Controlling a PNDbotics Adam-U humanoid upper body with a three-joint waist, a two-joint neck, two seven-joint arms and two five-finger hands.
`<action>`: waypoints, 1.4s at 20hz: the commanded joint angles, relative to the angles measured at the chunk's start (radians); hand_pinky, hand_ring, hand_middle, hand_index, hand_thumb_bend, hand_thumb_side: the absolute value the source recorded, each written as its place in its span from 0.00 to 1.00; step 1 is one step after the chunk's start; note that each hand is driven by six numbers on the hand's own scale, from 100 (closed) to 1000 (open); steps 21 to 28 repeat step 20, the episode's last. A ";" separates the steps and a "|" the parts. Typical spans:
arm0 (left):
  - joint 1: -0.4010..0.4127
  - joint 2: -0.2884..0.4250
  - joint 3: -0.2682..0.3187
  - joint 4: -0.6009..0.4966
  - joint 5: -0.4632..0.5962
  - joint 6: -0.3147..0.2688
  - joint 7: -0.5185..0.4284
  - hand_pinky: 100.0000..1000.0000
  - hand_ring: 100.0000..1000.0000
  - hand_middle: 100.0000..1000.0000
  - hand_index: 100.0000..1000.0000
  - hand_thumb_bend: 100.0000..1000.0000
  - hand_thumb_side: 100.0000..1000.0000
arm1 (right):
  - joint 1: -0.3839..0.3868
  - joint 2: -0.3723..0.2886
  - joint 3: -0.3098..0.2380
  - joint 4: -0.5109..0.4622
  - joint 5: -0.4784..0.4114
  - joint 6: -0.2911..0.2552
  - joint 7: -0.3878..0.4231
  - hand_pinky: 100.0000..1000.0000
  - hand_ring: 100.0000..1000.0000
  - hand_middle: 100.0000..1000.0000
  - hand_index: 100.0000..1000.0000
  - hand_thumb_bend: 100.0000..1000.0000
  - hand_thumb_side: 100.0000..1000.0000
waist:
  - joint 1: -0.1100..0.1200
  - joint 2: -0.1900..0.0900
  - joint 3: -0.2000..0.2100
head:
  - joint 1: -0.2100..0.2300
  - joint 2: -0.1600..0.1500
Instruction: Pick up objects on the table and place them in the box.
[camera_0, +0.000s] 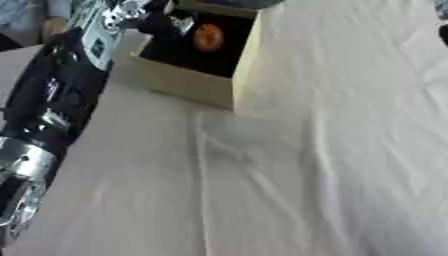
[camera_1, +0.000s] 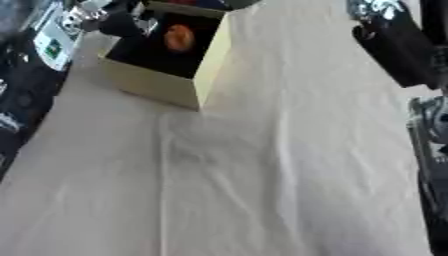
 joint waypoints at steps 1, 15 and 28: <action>-0.011 0.053 -0.009 -0.075 0.085 0.020 -0.028 0.48 0.65 0.70 0.77 0.00 0.40 | -0.005 -0.008 -0.008 -0.023 0.010 -0.001 -0.006 0.78 0.73 0.52 0.74 0.00 0.73 | -0.014 -0.040 0.012 | -0.011 0.022; 0.299 0.203 0.029 -0.690 0.673 0.175 0.363 0.49 0.66 0.74 0.78 0.00 0.48 | 0.005 0.014 -0.020 -0.039 0.053 -0.005 -0.014 0.78 0.74 0.52 0.74 0.00 0.71 | -0.060 -0.073 0.106 | -0.059 0.035; 0.544 0.228 0.092 -0.977 0.811 0.201 0.562 0.49 0.66 0.73 0.78 0.00 0.56 | 0.008 0.014 -0.031 -0.044 0.065 -0.001 -0.025 0.78 0.74 0.53 0.74 0.00 0.71 | -0.073 -0.071 0.135 | -0.081 0.023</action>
